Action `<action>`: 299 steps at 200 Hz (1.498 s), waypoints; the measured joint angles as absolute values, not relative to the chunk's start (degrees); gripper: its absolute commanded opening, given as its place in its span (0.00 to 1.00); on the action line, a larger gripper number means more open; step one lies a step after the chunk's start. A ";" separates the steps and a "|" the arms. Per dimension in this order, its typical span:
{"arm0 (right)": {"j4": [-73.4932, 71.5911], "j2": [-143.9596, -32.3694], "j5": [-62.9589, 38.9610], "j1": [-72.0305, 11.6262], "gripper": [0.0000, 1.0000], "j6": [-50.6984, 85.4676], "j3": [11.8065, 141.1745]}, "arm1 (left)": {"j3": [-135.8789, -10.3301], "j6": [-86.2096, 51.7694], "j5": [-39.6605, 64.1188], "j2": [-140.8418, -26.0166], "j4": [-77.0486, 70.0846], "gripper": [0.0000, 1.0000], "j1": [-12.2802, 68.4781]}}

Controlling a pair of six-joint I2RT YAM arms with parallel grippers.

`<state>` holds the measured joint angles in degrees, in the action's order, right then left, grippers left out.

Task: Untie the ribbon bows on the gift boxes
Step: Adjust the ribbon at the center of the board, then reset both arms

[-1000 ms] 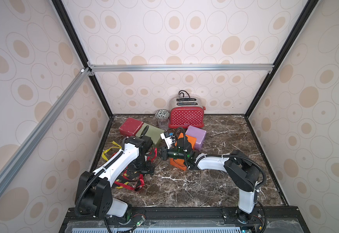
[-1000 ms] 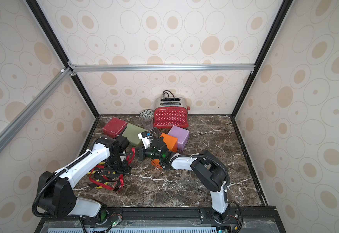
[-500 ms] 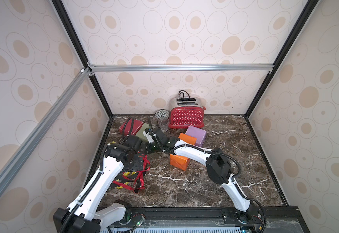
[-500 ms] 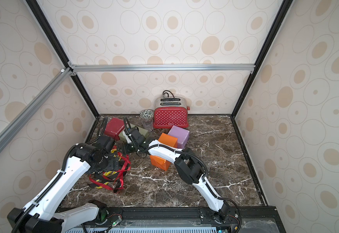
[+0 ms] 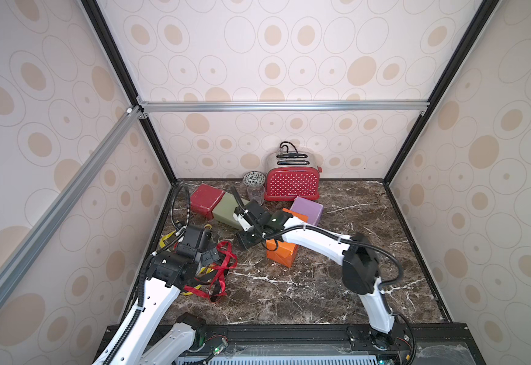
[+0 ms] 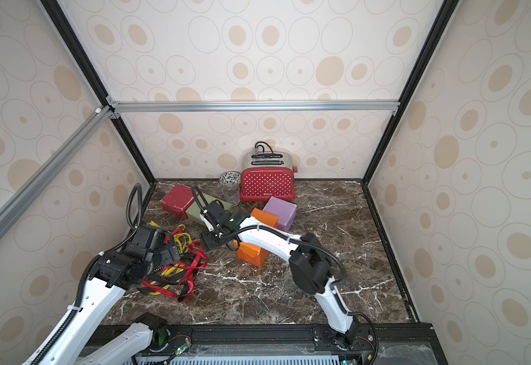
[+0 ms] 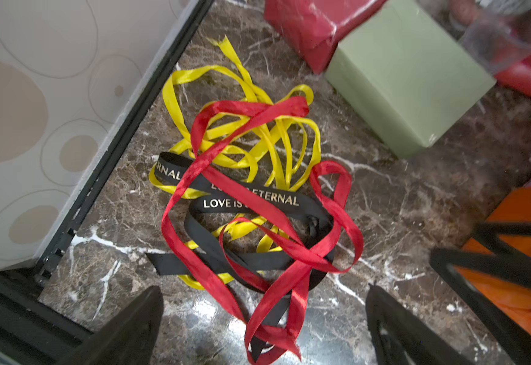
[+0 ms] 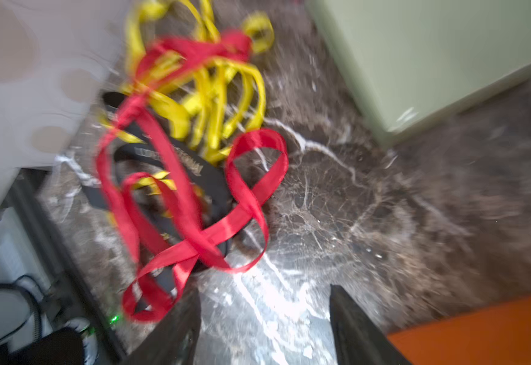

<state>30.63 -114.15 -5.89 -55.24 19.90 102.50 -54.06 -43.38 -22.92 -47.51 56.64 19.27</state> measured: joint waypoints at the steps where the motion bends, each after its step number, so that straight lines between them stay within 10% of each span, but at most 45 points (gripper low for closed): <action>1: 30.33 -113.71 -5.72 -55.24 0.80 19.84 102.13 | -53.95 -43.40 -23.16 -47.31 56.27 0.99 19.27; 31: 18.70 -93.27 2.55 -53.65 1.00 17.72 85.23 | -52.93 -42.19 -29.34 -43.48 47.92 0.99 19.29; 125: 8.05 -70.41 18.96 -8.82 1.00 26.89 47.16 | -49.78 -34.13 -35.59 -54.37 10.26 0.99 3.66; 201: -14.72 -79.85 28.69 -7.09 1.00 6.26 35.77 | -35.62 -19.53 -36.71 -75.94 -11.64 0.99 0.19; 299: -39.38 -79.59 10.57 -6.94 1.00 -4.34 21.15 | -28.29 -10.66 -26.76 -82.06 -27.94 0.99 -0.95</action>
<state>-39.38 -79.59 10.57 -6.94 -4.34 21.15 -28.29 -10.66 -26.76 -82.06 -27.94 -0.95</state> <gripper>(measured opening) 0.996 0.993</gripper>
